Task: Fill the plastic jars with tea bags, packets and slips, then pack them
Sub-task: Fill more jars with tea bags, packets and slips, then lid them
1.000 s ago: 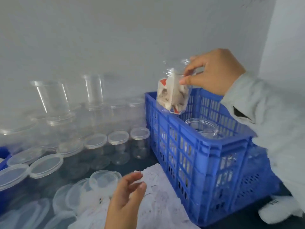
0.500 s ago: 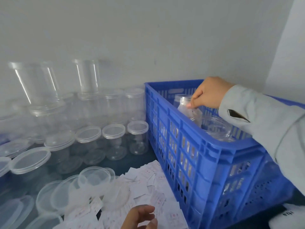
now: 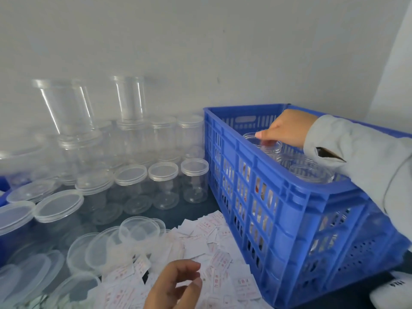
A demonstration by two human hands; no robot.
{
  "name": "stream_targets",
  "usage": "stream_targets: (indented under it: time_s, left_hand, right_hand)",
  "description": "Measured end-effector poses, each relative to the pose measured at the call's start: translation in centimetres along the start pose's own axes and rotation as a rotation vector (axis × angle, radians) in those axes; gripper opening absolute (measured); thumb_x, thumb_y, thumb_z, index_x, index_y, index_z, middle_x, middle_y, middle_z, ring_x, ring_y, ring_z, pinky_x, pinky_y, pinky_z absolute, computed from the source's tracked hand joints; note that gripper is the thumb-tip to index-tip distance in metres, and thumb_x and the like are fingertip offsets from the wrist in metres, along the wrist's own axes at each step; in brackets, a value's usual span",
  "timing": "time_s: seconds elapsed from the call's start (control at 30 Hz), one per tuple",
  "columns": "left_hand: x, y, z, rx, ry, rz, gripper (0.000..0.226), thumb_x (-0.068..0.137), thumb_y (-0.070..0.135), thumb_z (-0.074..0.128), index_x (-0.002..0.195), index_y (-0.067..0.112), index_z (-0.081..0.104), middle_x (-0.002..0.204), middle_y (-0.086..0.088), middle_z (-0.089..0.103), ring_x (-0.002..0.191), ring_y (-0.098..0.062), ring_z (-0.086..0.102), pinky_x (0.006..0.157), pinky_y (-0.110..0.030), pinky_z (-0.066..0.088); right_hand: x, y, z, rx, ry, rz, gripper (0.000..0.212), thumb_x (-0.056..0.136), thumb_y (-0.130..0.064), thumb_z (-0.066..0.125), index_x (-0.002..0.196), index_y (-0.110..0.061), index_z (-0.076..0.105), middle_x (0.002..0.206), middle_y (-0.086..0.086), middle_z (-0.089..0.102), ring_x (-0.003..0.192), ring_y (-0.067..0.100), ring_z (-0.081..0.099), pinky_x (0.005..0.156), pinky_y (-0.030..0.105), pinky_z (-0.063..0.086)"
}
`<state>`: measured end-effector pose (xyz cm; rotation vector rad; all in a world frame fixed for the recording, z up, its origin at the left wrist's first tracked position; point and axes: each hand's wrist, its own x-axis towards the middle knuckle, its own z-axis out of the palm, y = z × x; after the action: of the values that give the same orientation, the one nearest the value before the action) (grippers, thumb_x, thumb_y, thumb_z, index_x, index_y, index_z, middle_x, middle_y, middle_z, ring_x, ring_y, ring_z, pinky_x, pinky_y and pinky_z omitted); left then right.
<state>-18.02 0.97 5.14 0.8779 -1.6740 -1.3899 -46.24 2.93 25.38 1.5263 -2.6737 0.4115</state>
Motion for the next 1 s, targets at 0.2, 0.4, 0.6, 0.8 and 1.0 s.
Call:
stream_targets:
  time_s: [0.2, 0.4, 0.6, 0.8, 1.0]
  left_hand:
    - [0.3, 3.3, -3.9, -0.096, 0.013, 0.076, 0.028, 0.076, -0.024, 0.057, 0.074, 0.001, 0.067, 0.069, -0.013, 0.068, 0.058, -0.007, 0.063, 0.06, -0.013, 0.049]
    - [-0.5, 4.9, -8.3, -0.109, 0.055, 0.151, 0.032, 0.075, -0.022, 0.055, 0.071, 0.006, 0.072, 0.073, -0.012, 0.071, 0.067, -0.007, 0.067, 0.062, -0.016, 0.053]
    - [-0.2, 5.3, -13.2, -0.043, -0.043, 0.238, 0.029, 0.051, 0.033, 0.071, 0.078, 0.022, 0.074, 0.08, -0.01, 0.072, 0.078, -0.018, 0.071, 0.066, -0.038, 0.059]
    - [0.1, 6.3, -17.4, 0.073, -0.086, 0.181, 0.068, 0.045, 0.071, 0.077, 0.09, 0.021, 0.073, 0.089, -0.007, 0.073, 0.084, -0.02, 0.071, 0.074, -0.042, 0.05]
    - [-0.6, 7.3, -19.1, 0.151, -0.078, 0.037, 0.016, 0.061, 0.025, 0.077, 0.077, 0.025, 0.074, 0.078, -0.005, 0.073, 0.071, -0.01, 0.069, 0.078, -0.039, 0.049]
  right_hand:
    - [0.4, 1.8, -1.5, 0.388, 0.263, 0.094, 0.021, 0.084, -0.017, 0.062, 0.105, -0.015, 0.062, 0.089, 0.006, 0.058, 0.076, 0.02, 0.054, 0.064, 0.024, 0.039]
    - [-2.8, 5.7, -0.2, 0.3, -0.437, 0.433, 0.021, 0.08, -0.023, 0.064, 0.096, -0.01, 0.061, 0.098, 0.015, 0.057, 0.077, 0.031, 0.056, 0.062, 0.031, 0.045]
    - [-3.0, 4.0, 0.5, 0.226, -0.324, 0.388, 0.016, 0.091, -0.004, 0.049, 0.103, 0.001, 0.06, 0.076, 0.016, 0.054, 0.059, 0.024, 0.049, 0.053, 0.026, 0.04]
    - [-3.7, 2.9, 0.6, 0.269, -0.249, 0.371, 0.022, 0.094, -0.021, 0.057, 0.104, -0.002, 0.057, 0.085, 0.014, 0.054, 0.077, 0.029, 0.052, 0.064, 0.032, 0.04]
    - [-5.0, 0.8, -0.6, 0.243, 0.021, 0.457, 0.057, 0.094, -0.05, 0.047, 0.123, -0.002, 0.054, 0.106, 0.021, 0.06, 0.082, 0.035, 0.061, 0.074, 0.038, 0.048]
